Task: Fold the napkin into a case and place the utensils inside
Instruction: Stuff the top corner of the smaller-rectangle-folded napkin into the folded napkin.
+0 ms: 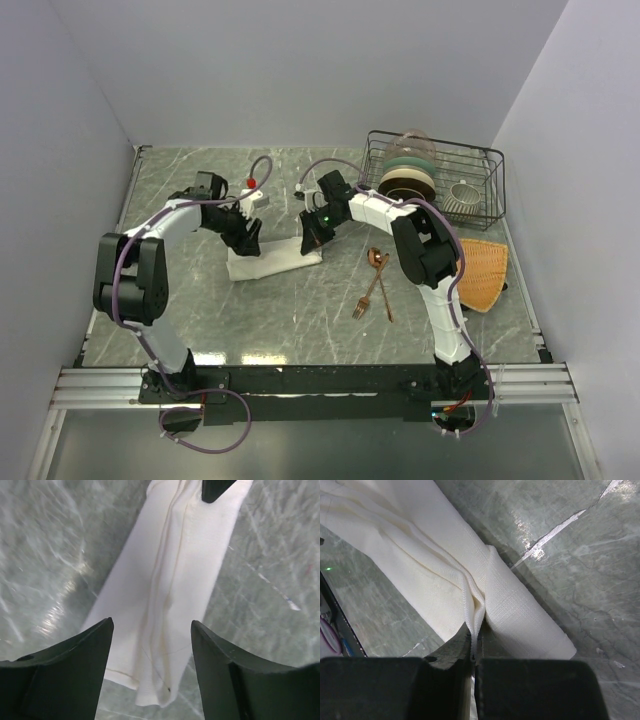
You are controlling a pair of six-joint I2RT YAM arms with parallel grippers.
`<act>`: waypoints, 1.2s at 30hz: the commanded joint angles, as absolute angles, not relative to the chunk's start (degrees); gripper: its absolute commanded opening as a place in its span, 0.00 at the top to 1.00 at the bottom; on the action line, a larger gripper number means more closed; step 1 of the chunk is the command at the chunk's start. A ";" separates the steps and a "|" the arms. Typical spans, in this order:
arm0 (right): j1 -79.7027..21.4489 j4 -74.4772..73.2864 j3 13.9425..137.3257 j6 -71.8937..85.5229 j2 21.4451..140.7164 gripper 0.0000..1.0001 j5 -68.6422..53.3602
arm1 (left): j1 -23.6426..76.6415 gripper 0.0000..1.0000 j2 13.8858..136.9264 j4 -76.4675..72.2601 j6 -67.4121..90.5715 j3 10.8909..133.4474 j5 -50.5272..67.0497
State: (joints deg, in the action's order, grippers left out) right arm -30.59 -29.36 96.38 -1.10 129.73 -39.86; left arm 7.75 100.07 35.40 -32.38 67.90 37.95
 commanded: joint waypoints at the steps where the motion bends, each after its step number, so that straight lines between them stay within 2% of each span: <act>1: -30.15 -29.71 96.59 -2.11 131.57 1.00 -35.68 | 11.24 0.30 99.93 33.93 -39.19 69.43 33.49; 6: -30.06 -29.80 97.03 -2.20 131.66 1.00 -35.68 | 15.37 0.31 102.56 32.44 -41.75 69.79 29.37; 11: -30.23 -29.88 97.03 -2.37 131.48 1.00 -35.86 | 17.93 0.38 104.58 27.95 -42.45 68.29 23.48; 14: -30.15 -29.88 96.94 -2.55 131.48 1.00 -35.86 | 18.72 0.50 107.04 28.65 -44.20 67.59 21.71; 15: -30.15 -29.88 96.94 -2.64 131.40 1.00 -35.77 | 18.98 0.62 107.40 29.26 -44.99 67.41 21.45; 18: -30.23 -30.06 96.94 -2.99 131.13 1.00 -35.77 | 18.98 0.88 107.41 32.42 -45.96 66.98 22.76; 21: -30.23 -30.06 96.77 -3.43 130.52 1.00 -36.30 | 19.07 0.99 106.17 35.76 -46.41 66.45 25.40; 34: -32.08 -30.93 90.36 -4.57 122.87 1.00 -42.36 | 20.83 0.99 95.72 41.66 -34.73 60.39 30.59; 35: -32.25 -31.20 90.18 -4.66 122.78 1.00 -42.80 | 20.66 0.95 95.63 41.31 -33.50 59.77 30.15; 36: -32.52 -31.38 90.00 -4.66 122.96 1.00 -42.89 | 19.52 0.85 95.71 40.26 -32.88 58.72 29.80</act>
